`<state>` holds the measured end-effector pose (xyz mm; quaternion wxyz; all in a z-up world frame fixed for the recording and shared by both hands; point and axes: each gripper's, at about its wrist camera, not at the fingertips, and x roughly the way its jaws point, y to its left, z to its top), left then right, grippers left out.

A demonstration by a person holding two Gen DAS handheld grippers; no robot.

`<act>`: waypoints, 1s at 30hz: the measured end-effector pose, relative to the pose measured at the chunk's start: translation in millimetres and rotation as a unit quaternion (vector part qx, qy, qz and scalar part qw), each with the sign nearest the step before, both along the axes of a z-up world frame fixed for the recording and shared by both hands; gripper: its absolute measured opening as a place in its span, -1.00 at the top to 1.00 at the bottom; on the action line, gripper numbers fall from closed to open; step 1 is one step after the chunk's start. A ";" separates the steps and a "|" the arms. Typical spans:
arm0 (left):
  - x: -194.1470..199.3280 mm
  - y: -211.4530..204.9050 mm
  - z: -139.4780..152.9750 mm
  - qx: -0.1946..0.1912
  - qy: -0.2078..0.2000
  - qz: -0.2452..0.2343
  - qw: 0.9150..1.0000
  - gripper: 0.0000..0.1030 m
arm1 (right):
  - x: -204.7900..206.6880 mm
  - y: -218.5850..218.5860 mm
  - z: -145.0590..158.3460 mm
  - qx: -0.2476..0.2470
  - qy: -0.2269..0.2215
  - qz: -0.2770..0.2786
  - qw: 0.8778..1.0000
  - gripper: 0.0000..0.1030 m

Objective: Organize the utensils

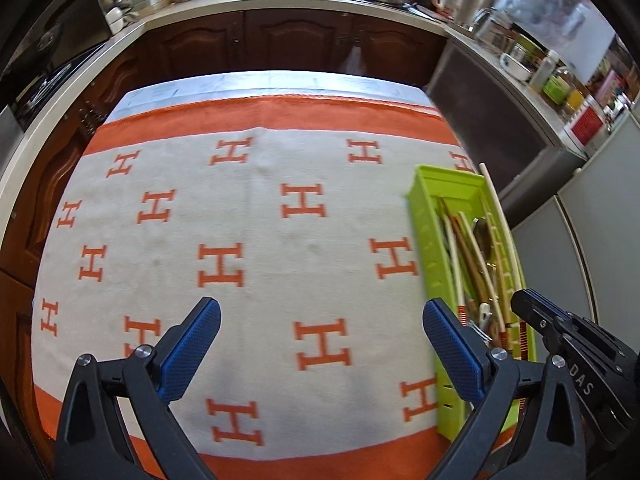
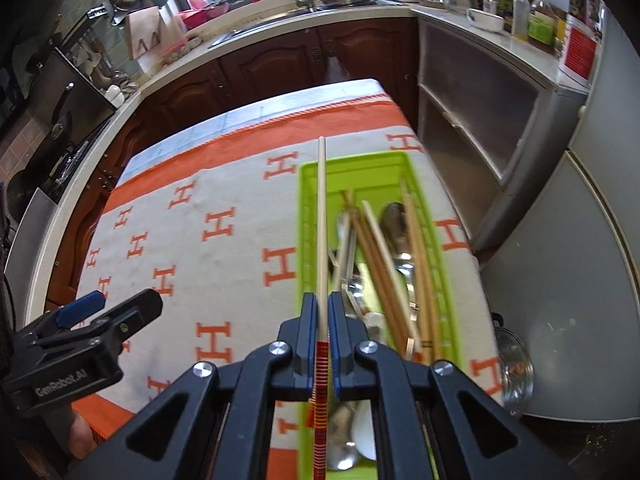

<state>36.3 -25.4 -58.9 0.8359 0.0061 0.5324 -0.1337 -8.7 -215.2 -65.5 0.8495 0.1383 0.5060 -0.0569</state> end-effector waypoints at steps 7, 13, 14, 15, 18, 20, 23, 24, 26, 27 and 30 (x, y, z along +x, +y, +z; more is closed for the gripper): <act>-16.0 -24.9 2.5 0.004 -0.005 -0.013 1.000 -0.96 | -7.3 -21.9 -10.8 0.005 0.041 0.018 0.999 0.87; -24.1 -29.6 -2.4 0.006 0.005 -0.008 1.000 -0.97 | -13.4 -28.7 -12.5 0.018 0.044 0.011 0.999 0.72; -25.7 -29.9 -2.2 0.007 0.005 -0.007 1.000 -0.97 | -15.0 -29.6 -11.7 0.023 0.042 0.010 0.999 0.71; -26.4 -30.0 -2.0 0.007 0.005 -0.007 1.000 -0.97 | -15.9 -30.1 -11.0 0.027 0.040 0.010 0.999 0.71; -29.7 -28.8 -0.6 0.009 0.003 -0.005 1.000 -0.97 | -19.3 -29.7 -8.0 0.029 0.032 0.012 0.999 0.71; -31.5 -27.7 0.1 0.009 0.003 -0.003 1.000 -0.97 | -20.9 -29.1 -5.6 0.029 0.028 0.013 0.999 0.71; -33.8 -23.8 0.9 0.011 0.005 0.000 1.000 -0.97 | -22.0 -28.0 -3.1 0.041 0.024 0.013 0.999 0.71; -34.6 -22.6 1.5 0.011 0.005 0.000 1.000 -0.97 | -22.0 -27.2 -2.0 0.044 0.023 0.014 0.999 0.71; -36.0 -19.2 3.5 0.012 0.004 0.002 1.000 -0.97 | -21.9 -24.3 0.8 0.047 0.020 0.017 0.999 0.71; -36.5 -17.5 4.9 0.013 0.004 0.002 1.000 -0.97 | -21.9 -22.6 2.4 0.047 0.018 0.019 0.999 0.71; -36.6 -11.8 10.0 0.015 0.003 0.007 1.000 -0.97 | -21.6 -17.8 7.5 0.049 0.014 0.025 0.998 0.71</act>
